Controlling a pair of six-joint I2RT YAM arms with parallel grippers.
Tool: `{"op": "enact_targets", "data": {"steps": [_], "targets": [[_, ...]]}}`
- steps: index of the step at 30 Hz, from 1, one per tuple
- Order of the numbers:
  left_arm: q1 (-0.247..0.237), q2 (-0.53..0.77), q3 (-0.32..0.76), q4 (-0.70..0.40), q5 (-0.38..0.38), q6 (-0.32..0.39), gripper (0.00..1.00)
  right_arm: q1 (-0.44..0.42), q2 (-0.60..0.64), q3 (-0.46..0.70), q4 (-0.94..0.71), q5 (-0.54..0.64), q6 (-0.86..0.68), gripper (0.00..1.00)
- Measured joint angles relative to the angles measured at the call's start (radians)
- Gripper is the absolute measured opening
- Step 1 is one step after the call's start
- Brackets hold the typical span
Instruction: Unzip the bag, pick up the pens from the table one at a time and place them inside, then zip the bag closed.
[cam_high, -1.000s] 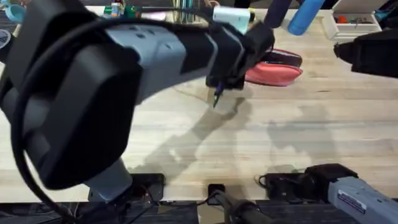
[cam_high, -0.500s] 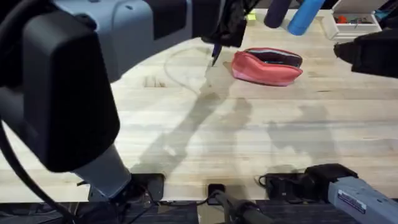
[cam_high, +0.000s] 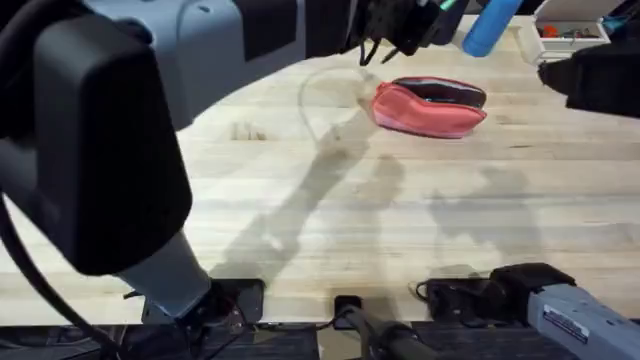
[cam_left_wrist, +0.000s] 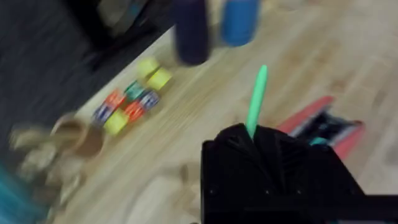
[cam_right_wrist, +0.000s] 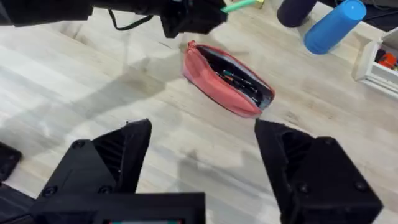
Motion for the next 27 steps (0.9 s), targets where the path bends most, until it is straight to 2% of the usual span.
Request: {"op": "enact_targets", "data": {"steps": [7,14,19,27], "targets": [[0.000,0.000,0.000,0.022,0.300,0.228,0.043,0.000,0.000,0.000,0.001,0.000,-0.013,0.996],[0.000,0.000,0.000,0.052,0.525,0.356,0.043,0.000,0.000,0.000,0.001,0.000,-0.024,0.997],[0.000,0.000,0.000,0.106,0.623,0.388,0.043,0.000,0.000,0.000,0.001,0.000,-0.028,0.996],[0.000,0.023,0.000,0.123,0.671,0.428,0.043,0.000,0.000,0.000,0.001,0.000,-0.028,0.996]]}}
